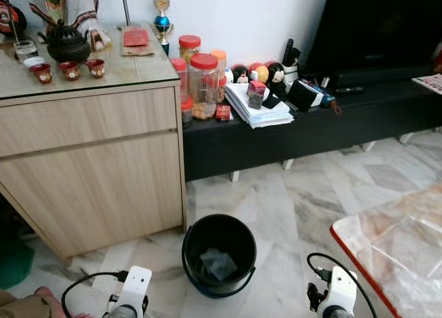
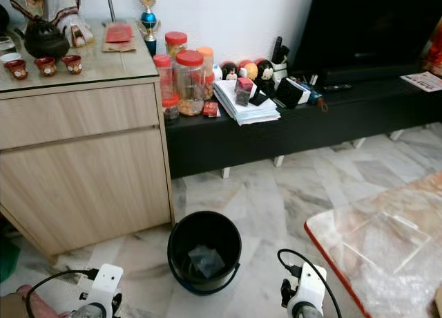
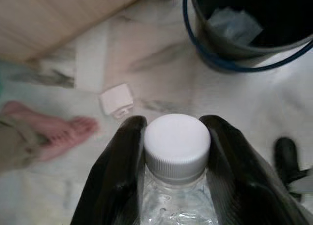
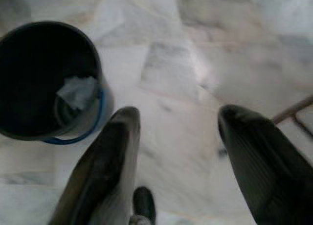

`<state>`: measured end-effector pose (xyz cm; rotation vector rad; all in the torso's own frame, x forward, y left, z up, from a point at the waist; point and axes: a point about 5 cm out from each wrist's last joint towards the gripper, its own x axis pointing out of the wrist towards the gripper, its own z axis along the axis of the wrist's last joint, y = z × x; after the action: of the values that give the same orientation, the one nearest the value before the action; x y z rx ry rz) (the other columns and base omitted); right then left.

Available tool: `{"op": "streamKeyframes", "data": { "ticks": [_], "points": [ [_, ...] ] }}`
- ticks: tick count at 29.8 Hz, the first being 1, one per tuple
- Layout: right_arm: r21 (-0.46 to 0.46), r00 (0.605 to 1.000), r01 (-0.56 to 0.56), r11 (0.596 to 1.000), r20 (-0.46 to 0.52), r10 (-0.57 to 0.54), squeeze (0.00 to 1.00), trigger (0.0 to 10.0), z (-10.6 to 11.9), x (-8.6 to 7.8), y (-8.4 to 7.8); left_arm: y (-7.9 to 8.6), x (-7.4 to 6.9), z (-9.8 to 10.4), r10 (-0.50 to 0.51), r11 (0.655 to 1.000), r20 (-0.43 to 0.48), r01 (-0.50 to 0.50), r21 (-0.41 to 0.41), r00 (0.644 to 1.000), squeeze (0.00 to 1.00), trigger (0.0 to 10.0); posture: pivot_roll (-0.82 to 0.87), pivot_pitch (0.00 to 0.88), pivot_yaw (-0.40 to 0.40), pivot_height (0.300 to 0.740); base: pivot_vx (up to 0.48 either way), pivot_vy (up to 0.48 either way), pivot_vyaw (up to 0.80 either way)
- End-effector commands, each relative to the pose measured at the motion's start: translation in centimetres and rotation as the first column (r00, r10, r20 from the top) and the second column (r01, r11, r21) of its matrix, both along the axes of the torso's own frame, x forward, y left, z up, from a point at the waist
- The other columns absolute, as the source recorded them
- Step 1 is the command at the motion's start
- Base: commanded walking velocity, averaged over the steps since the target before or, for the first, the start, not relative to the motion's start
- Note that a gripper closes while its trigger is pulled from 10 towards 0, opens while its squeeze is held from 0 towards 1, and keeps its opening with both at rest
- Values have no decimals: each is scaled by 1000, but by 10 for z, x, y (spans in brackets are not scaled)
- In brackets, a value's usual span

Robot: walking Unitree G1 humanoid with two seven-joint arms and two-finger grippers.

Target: Picking trash to rubbish bin

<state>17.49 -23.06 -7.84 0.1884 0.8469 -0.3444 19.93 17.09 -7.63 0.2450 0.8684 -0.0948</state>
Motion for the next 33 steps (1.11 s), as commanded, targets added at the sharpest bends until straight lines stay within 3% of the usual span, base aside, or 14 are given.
{"op": "streamKeyframes", "data": {
  "ticks": [1,11,17,30,33],
  "points": [
    [13,999,-21,1000,35,21,0,10000,4,13,9,16,2,2,17,999,3,-17,39,1000,0,10000,217,0,-86,740,412,0,800],
    [14,999,-29,999,37,28,0,10000,5,14,9,15,2,3,16,999,5,-16,39,1000,0,10000,217,0,-86,740,413,0,748],
    [14,998,-31,999,58,30,0,10000,8,19,8,15,8,6,18,999,32,-19,32,999,0,10000,217,0,-86,740,339,0,0],
    [-36,984,-89,995,155,93,0,10000,25,43,2,-4,47,31,-64,998,192,68,-10,979,0,10000,215,0,-93,740,0,0,0],
    [-34,982,-88,996,164,92,0,10000,26,45,1,-6,49,33,-74,997,200,78,-13,977,0,10000,215,0,-93,740,0,0,0]
  ]
}}
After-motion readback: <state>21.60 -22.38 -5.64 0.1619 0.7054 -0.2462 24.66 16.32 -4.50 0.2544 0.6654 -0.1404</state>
